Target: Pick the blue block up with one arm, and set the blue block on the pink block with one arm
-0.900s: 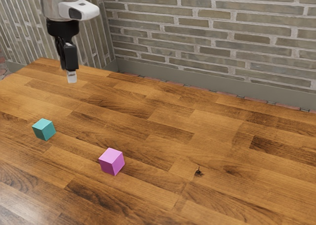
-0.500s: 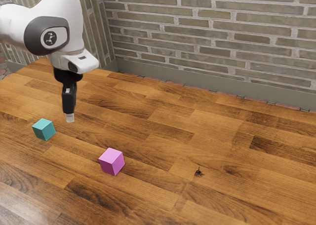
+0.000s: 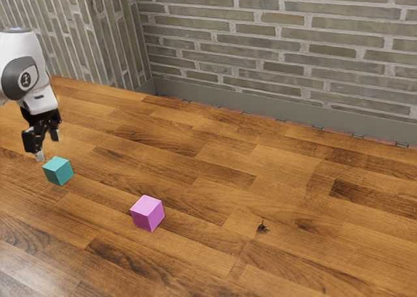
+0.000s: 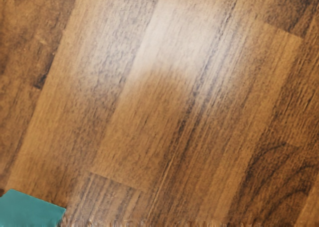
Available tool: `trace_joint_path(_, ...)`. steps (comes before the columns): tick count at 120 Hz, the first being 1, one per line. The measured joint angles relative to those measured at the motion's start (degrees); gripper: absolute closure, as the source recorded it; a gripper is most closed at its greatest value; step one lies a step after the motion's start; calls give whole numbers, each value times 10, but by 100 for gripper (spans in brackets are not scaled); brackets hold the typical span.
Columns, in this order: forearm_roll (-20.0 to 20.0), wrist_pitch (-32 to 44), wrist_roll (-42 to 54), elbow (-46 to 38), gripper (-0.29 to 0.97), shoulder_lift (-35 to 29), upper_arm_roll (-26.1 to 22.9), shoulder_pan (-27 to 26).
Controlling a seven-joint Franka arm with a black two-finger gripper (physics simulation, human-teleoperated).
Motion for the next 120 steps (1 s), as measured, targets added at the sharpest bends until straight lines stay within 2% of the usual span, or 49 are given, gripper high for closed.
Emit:
trace_joint_path(9, -9, 34, 50, 2, 0, 28, 0, 50)
trace_joint_path(14, -12, 50, 75, 4, 0, 41, 0, 61)
trace_joint_path(35, -17, 98, 165, 15, 1, 77, -1, 7)
trace_joint_path(78, -18, 139, 283, 68, 1, 167, 0, 21)
trace_joint_path(120, -22, 147, 297, 117, 0, 227, 3, 38)
